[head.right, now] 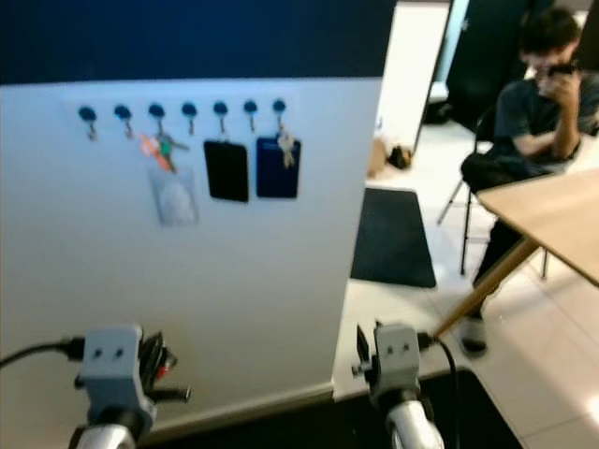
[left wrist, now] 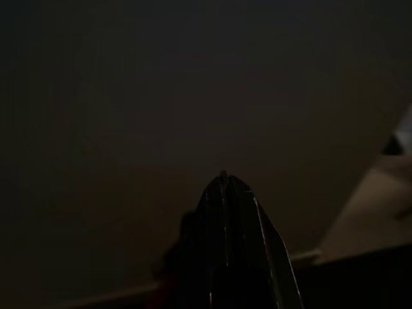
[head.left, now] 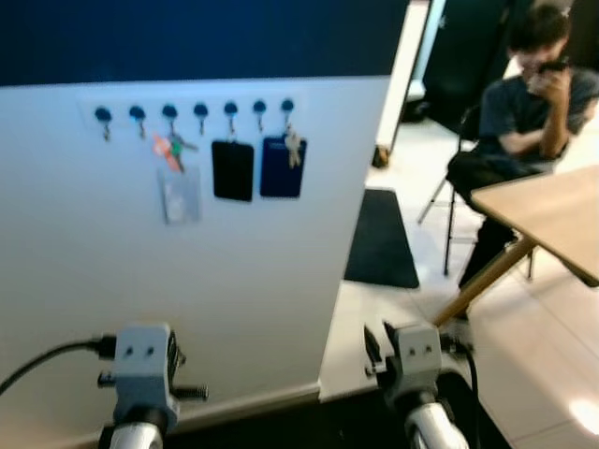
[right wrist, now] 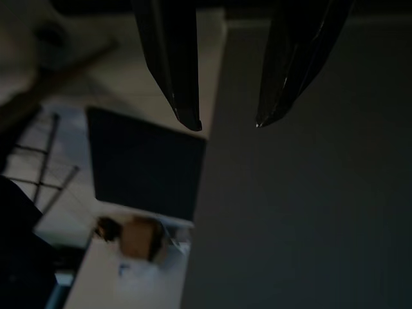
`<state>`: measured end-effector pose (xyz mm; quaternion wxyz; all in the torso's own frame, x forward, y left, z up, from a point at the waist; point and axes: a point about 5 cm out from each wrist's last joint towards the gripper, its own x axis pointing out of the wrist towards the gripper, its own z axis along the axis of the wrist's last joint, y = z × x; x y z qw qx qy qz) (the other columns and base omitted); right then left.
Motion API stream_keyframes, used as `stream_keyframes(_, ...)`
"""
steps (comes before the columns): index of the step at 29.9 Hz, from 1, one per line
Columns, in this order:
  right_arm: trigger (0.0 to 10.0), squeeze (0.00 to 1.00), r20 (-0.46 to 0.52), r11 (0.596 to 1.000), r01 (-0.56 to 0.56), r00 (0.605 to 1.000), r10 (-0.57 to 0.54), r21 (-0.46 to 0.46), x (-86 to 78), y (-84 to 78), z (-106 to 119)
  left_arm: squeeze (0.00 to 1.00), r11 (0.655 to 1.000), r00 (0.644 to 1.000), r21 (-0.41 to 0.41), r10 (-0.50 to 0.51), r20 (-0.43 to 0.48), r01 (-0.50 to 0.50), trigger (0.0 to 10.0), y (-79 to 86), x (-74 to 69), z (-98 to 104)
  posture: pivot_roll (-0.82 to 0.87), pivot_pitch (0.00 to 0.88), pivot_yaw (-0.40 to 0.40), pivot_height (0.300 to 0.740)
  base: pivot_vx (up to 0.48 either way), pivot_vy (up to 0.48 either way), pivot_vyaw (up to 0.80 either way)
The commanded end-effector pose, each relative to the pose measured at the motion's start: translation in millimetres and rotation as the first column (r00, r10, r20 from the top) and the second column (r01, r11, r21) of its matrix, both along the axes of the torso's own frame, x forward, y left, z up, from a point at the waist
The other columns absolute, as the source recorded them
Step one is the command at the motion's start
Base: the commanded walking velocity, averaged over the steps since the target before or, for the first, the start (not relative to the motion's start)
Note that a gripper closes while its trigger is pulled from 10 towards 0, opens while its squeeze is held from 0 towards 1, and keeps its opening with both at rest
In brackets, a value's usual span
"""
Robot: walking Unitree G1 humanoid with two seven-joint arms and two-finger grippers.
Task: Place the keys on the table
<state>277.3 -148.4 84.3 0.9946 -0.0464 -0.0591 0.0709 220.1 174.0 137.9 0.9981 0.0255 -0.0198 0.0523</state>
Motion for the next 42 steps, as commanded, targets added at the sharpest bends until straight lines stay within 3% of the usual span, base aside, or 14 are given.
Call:
stream_keyframes(1,10.0,0.0,-0.03,1.0,-0.004,1.0,0.004,0.002,-2.9,1.3,-6.3,0.0,1.0,1.0,0.006,0.016,-0.007,-0.016,10.0,2.1,-3.3,-1.3,0.24,0.123,-0.076,0.74,-0.382,0.0,0.0)
stream_keyframes(25,10.0,0.0,-0.041,1.0,-0.001,0.999,0.001,0.008,-3.7,1.6,-9.2,0.0,1.0,1.0,0.008,0.017,-0.012,-0.017,10.0,2.0,-2.8,-2.1,0.24,0.129,-0.071,0.74,-0.377,0.0,0.0)
stream_keyframes(42,10.0,0.0,-0.036,1.0,-0.003,0.999,0.004,0.01,-4.3,4.3,-9.0,0.0,1.0,1.0,0.011,0.009,-0.013,-0.009,10.0,1.0,-3.7,-1.2,0.24,0.129,-0.067,0.74,0.0,0.0,0.0)
